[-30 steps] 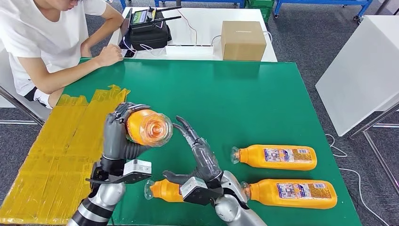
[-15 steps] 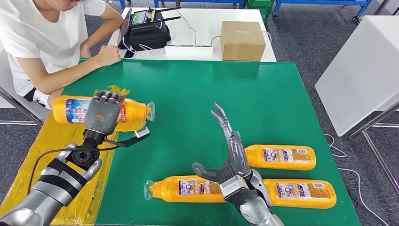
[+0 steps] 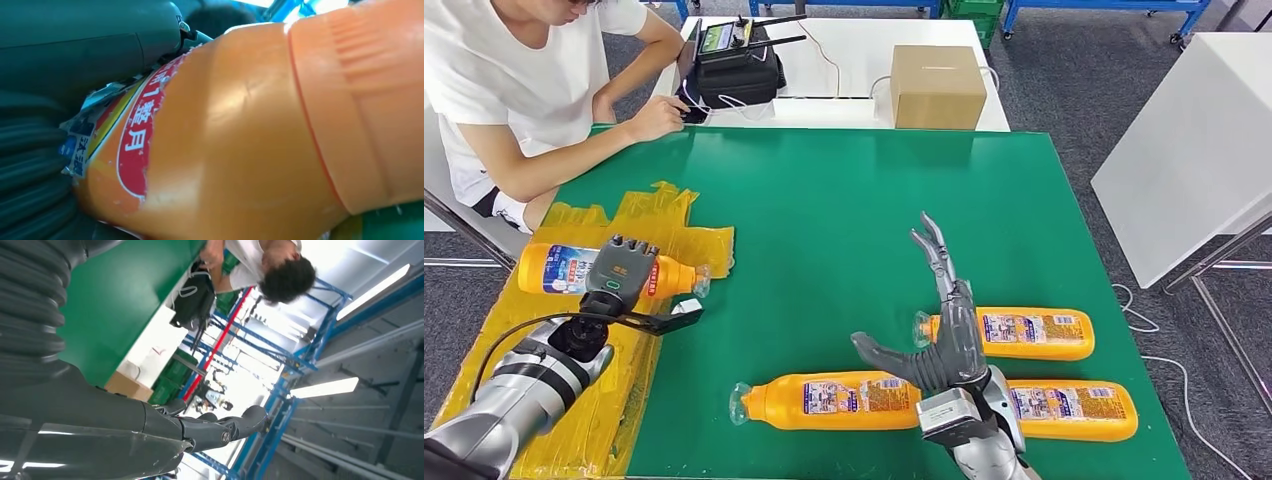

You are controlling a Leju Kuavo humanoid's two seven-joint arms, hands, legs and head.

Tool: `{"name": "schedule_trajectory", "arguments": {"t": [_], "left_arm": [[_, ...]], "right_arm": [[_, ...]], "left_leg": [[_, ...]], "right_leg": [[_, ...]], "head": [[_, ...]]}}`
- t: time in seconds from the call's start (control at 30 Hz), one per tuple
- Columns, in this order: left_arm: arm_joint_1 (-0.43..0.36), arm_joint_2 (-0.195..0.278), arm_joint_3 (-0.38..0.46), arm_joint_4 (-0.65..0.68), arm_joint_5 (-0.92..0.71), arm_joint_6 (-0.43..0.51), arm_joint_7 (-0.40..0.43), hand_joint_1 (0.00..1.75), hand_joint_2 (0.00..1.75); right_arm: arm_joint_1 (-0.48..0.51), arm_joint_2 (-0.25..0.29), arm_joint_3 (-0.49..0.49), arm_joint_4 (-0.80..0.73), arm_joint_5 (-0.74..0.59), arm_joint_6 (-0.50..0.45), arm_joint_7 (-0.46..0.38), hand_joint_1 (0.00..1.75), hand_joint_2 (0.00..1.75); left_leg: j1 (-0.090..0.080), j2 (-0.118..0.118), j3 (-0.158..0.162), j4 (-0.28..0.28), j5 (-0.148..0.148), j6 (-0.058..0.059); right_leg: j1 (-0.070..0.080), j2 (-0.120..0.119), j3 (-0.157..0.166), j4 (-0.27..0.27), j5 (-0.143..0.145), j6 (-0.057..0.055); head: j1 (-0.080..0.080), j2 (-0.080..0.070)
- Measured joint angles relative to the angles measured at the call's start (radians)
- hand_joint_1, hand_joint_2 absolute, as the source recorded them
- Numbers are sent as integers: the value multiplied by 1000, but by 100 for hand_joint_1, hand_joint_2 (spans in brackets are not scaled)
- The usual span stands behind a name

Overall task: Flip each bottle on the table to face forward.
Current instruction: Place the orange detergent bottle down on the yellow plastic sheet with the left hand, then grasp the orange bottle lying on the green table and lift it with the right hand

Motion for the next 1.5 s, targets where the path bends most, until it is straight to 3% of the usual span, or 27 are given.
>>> {"name": "schedule_trajectory", "arguments": {"t": [0.13,0.6,0.87,1.1,1.5], "left_arm": [[-8,-26,52,71,24,3,-36,1,175],[55,-124,287,96,162,129,-258,0,175],[195,-184,368,-55,357,211,-433,0,175],[264,-206,391,-149,376,213,-447,0,175],[284,-212,403,-177,376,213,-447,0,175]], "right_arm": [[2,-7,-8,-21,4,-4,5,0,175],[3,-25,-14,-24,41,8,45,0,175],[23,-35,-13,-21,73,16,59,0,175],[32,-42,-13,-19,78,16,60,0,175],[33,-47,-13,-18,78,16,60,0,175]], "left_leg": [[0,0,5,0,-1,-1],[0,-8,9,0,-1,-1],[-1,-8,7,0,-1,-1],[-1,-7,4,0,-1,-1],[0,-7,2,0,-1,-1]], "right_leg": [[0,0,5,0,0,0],[-1,-7,12,0,-2,-1],[-2,-7,9,0,-2,-1],[-1,-6,5,0,-1,-1],[0,-6,4,0,-1,-1]], "head": [[0,0],[0,0],[0,0],[0,0],[0,0]]}}
